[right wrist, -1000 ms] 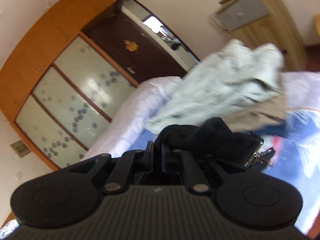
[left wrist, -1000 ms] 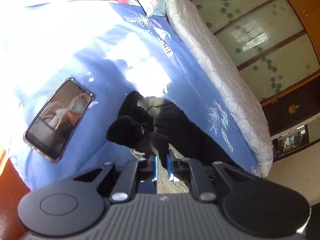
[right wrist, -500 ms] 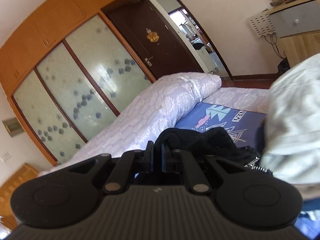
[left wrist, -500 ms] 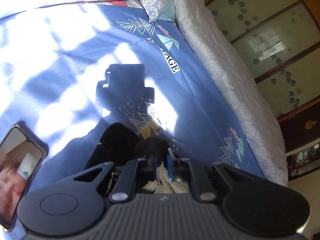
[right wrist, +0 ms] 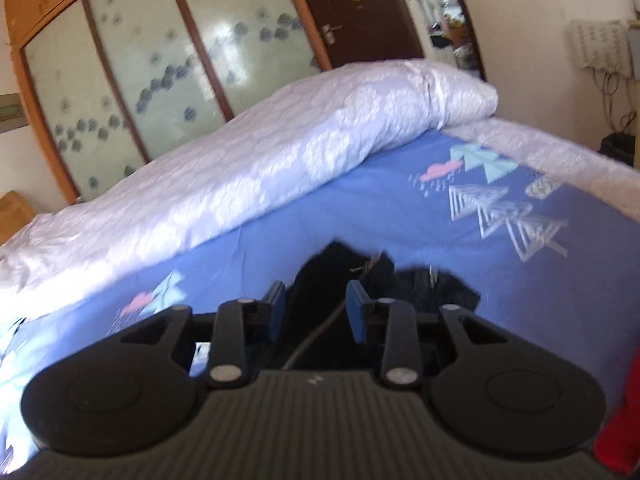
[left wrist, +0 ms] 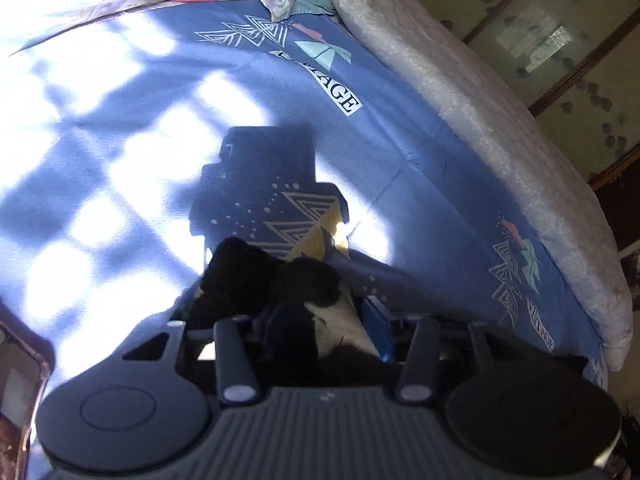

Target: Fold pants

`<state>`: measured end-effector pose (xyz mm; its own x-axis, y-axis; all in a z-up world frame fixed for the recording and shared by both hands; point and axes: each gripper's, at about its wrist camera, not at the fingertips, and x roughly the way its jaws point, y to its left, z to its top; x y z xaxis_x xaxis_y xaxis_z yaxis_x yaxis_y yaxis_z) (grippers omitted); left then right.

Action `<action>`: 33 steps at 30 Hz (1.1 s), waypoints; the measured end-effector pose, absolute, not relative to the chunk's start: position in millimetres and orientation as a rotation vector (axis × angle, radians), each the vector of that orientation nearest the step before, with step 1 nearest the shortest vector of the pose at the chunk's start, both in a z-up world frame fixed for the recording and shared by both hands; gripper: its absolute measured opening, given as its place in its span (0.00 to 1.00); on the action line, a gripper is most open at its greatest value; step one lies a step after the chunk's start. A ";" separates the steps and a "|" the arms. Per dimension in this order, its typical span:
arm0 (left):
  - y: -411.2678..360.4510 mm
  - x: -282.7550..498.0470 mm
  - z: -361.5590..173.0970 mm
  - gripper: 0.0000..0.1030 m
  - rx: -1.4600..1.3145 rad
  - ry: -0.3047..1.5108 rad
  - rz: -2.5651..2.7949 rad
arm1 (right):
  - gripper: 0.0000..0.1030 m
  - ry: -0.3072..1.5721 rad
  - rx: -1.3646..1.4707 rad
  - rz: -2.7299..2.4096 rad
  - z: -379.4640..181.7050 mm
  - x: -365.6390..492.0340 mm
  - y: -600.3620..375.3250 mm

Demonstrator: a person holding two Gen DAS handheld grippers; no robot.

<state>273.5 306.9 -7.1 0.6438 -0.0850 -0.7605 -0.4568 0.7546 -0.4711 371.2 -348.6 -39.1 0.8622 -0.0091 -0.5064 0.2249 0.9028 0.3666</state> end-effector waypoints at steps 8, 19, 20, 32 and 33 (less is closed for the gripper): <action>343.2 192.8 24.2 0.48 -0.731 0.794 0.351 | 0.35 0.586 0.374 -0.060 -39.7 364.6 -300.7; 259.0 170.0 -29.7 0.55 -0.707 0.888 0.046 | 0.36 0.588 0.681 -0.218 -71.7 452.1 -412.2; 254.0 169.5 -35.5 0.55 -0.723 0.894 0.028 | 0.36 0.604 0.676 -0.213 -75.3 460.1 -410.6; 249.1 185.3 -69.1 0.59 -0.737 0.956 0.073 | 0.05 0.442 0.515 -0.332 -59.7 458.4 -392.5; 250.3 185.9 -70.0 0.59 -0.745 0.952 0.073 | 0.05 0.441 0.527 -0.347 -57.3 450.6 -397.8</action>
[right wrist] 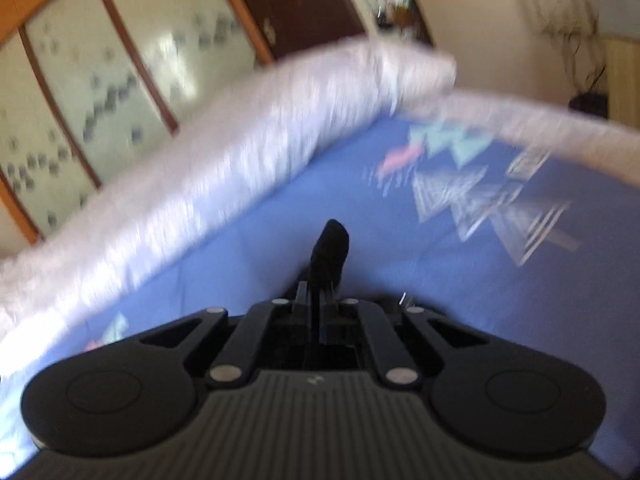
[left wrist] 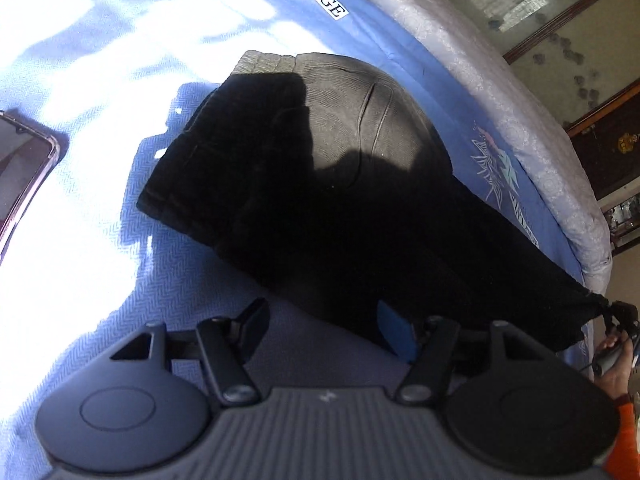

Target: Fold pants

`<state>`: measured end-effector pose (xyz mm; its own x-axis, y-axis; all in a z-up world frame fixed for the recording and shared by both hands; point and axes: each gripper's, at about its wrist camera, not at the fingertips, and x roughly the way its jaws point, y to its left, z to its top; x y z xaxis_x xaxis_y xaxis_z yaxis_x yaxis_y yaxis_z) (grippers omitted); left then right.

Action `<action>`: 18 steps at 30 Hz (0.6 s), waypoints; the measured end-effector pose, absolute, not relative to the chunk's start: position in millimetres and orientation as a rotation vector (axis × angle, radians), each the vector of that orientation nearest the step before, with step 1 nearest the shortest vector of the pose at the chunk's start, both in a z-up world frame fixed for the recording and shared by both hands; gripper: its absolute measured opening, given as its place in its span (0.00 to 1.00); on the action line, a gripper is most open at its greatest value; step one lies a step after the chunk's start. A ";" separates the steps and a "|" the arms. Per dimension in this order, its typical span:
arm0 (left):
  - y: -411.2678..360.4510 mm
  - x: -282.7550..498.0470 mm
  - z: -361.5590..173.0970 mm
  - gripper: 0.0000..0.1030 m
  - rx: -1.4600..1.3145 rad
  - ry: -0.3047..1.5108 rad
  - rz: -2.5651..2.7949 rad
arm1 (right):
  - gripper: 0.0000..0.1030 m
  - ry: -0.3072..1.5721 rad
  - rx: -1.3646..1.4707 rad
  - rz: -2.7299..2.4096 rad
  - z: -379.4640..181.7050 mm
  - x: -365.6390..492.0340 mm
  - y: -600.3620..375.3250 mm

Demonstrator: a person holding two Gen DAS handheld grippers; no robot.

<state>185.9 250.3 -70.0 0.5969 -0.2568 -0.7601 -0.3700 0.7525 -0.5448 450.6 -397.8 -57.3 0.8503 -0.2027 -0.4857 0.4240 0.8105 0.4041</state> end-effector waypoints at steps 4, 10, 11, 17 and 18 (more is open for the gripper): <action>249.3 187.1 -73.1 0.59 -0.759 0.954 0.079 | 0.14 0.614 0.496 -0.440 -85.8 453.6 -413.6; 257.3 179.2 -70.9 0.74 -0.807 0.937 0.081 | 0.65 0.484 0.709 -0.519 -91.9 408.6 -425.3; 260.4 179.1 -72.6 0.75 -0.825 0.934 0.088 | 0.65 0.504 0.722 -0.492 -94.9 407.6 -422.5; 267.7 189.9 -81.7 0.88 -0.945 0.862 0.133 | 0.72 0.617 0.772 -0.402 -121.1 425.9 -418.5; 268.8 191.6 -83.4 0.88 -0.970 0.847 0.135 | 0.70 0.604 0.742 -0.404 -121.0 427.8 -414.7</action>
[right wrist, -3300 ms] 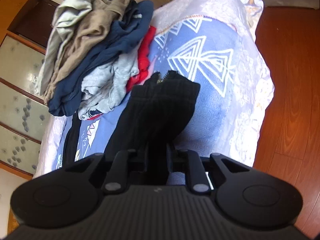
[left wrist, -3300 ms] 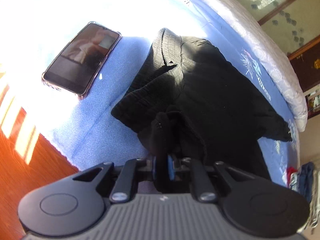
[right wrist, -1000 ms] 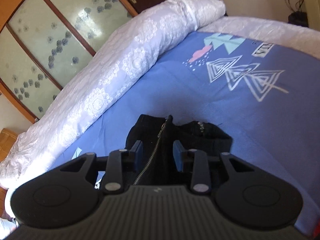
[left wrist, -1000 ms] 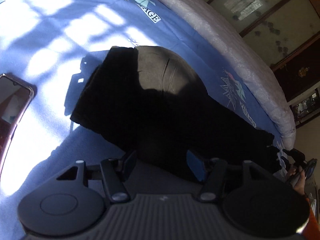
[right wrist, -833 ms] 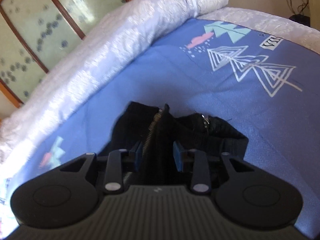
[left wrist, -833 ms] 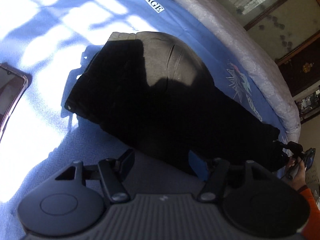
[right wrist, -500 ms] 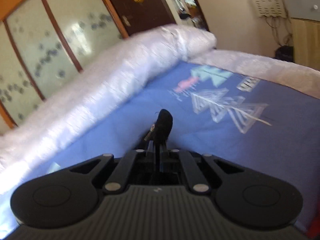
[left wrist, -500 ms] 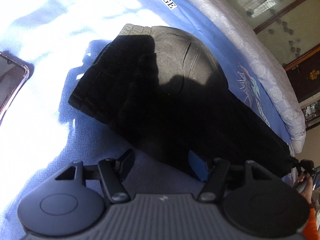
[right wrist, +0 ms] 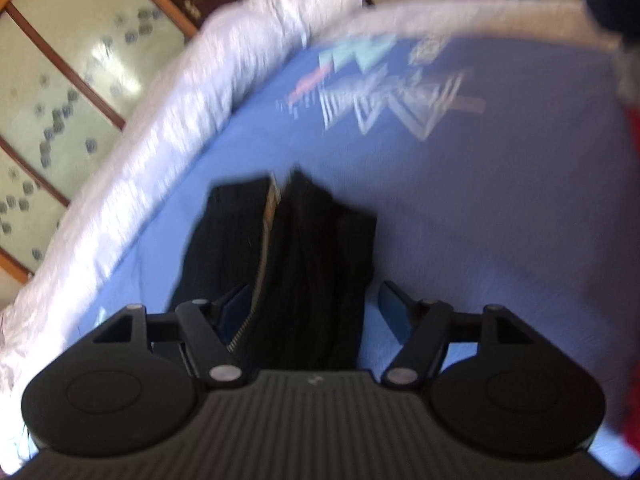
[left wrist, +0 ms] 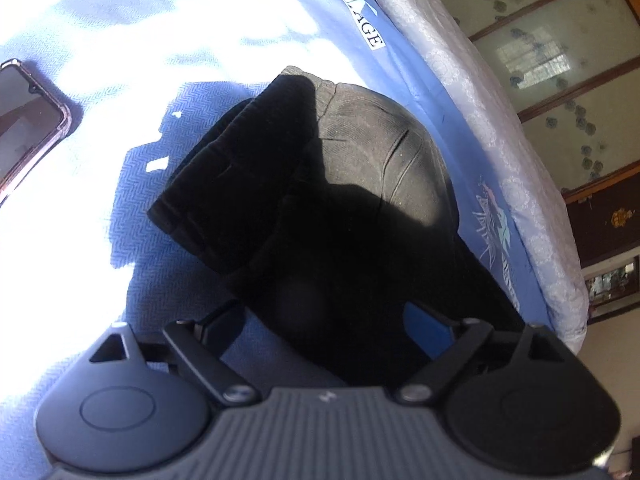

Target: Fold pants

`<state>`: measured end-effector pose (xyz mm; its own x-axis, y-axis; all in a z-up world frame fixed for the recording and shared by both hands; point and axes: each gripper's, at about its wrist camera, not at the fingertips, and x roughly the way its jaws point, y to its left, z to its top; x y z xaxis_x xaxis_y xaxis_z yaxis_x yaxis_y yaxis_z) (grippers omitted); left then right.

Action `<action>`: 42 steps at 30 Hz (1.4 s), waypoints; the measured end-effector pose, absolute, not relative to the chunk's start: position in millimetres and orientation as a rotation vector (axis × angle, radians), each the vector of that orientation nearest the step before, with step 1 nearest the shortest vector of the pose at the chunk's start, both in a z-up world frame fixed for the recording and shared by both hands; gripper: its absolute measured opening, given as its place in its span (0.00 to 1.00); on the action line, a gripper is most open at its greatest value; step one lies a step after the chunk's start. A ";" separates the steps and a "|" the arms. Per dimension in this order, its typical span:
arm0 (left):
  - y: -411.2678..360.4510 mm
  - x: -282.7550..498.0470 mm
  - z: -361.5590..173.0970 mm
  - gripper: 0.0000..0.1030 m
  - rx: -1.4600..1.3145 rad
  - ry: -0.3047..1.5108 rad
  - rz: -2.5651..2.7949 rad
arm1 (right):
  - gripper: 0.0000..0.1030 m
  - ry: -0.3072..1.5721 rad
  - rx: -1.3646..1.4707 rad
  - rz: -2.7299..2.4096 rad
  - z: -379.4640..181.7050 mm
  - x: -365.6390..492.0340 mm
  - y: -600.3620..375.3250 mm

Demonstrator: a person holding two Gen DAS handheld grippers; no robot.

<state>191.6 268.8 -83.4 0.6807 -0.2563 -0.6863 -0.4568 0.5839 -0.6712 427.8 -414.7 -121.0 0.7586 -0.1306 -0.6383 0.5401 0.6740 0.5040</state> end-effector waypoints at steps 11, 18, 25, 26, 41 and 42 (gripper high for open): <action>306.6 216.2 -67.5 0.16 -1.031 0.893 0.171 | 0.12 0.537 0.455 -0.372 -53.3 399.4 -367.7; 324.1 192.7 -6.4 0.16 -0.860 0.928 0.151 | 0.12 0.446 0.392 -0.342 32.7 277.0 -351.1; 354.2 149.4 -29.5 0.17 -0.919 1.018 0.134 | 0.12 0.506 0.400 -0.355 30.6 113.1 -365.9; 351.7 144.0 -39.7 0.23 -0.902 1.040 0.142 | 0.12 0.538 0.421 -0.359 18.0 95.2 -371.3; 213.4 47.7 -15.1 0.46 -0.543 1.022 -0.028 | 0.45 0.600 0.554 -0.673 -52.5 -19.9 -405.6; 204.2 43.7 -14.6 0.46 -0.500 1.019 -0.035 | 0.45 0.574 0.552 -0.677 -47.8 -28.0 -403.1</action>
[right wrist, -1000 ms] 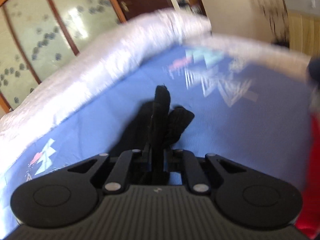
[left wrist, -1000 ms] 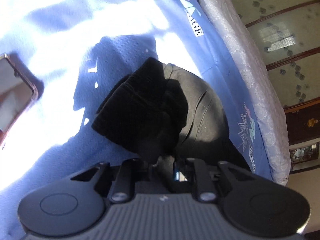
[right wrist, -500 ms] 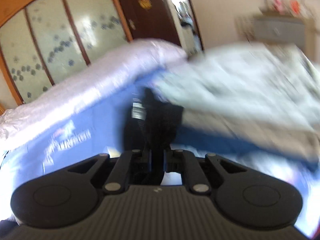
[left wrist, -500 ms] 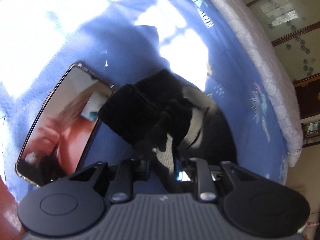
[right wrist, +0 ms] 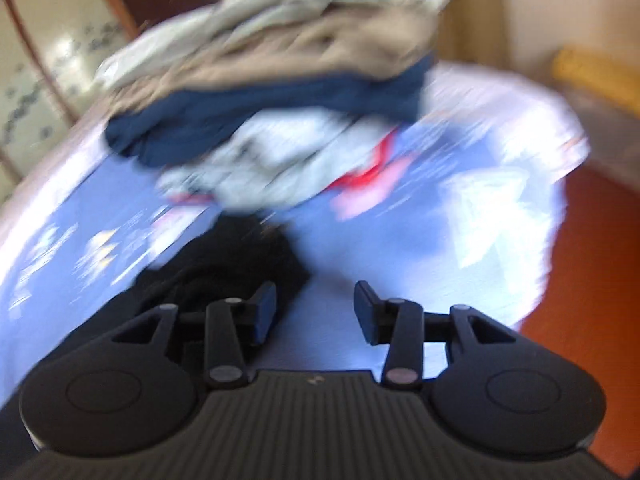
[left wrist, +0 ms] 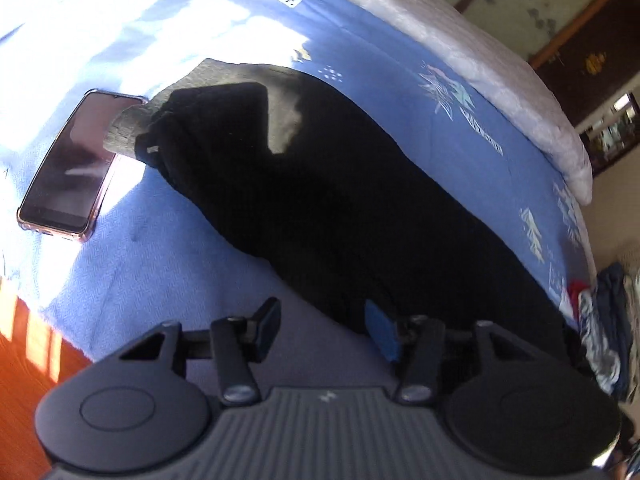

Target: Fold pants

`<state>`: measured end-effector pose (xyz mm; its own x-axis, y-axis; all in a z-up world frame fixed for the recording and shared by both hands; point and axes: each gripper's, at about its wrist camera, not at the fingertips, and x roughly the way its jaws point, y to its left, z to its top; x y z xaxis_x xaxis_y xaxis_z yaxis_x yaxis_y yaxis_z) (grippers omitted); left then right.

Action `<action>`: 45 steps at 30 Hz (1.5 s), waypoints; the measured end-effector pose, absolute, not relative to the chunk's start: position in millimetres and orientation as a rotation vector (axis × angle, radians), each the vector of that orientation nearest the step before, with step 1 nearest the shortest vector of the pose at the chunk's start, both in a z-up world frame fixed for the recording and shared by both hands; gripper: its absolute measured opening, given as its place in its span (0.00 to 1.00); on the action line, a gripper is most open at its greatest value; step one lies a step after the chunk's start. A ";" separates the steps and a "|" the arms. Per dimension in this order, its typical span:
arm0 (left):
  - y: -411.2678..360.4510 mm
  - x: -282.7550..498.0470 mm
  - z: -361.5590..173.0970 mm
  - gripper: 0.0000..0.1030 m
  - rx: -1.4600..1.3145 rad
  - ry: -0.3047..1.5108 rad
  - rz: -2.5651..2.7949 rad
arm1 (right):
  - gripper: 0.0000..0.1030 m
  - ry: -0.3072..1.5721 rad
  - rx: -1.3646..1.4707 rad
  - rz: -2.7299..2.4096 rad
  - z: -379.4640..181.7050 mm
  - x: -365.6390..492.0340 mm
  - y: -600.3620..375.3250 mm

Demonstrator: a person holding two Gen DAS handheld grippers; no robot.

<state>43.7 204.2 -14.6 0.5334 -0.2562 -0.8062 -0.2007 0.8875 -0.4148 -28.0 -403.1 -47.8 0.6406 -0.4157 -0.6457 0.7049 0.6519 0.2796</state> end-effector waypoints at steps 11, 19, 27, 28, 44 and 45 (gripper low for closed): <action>147.7 53.4 -8.5 0.44 -0.405 0.980 -0.223 | 0.26 0.662 0.524 -0.097 -38.0 8.4 -331.7; 113.7 67.0 -48.3 0.43 -0.321 1.091 -0.185 | 0.25 0.499 0.590 -0.547 -42.4 39.6 -423.1; 121.7 51.3 -25.6 0.46 -0.297 1.037 -0.213 | 0.26 0.411 0.476 -0.485 -1.6 -22.3 -416.2; 124.6 51.6 -20.7 0.46 -0.303 1.021 -0.221 | 0.27 0.425 0.471 -0.463 -4.3 -28.5 -407.1; 284.7 40.8 -30.8 0.49 -0.625 0.958 0.217 | 0.28 0.731 0.376 -0.095 -40.8 27.5 -260.1; 294.8 40.6 -35.9 0.49 -0.652 0.965 0.257 | 0.28 0.735 0.375 -0.093 -43.0 29.8 -259.3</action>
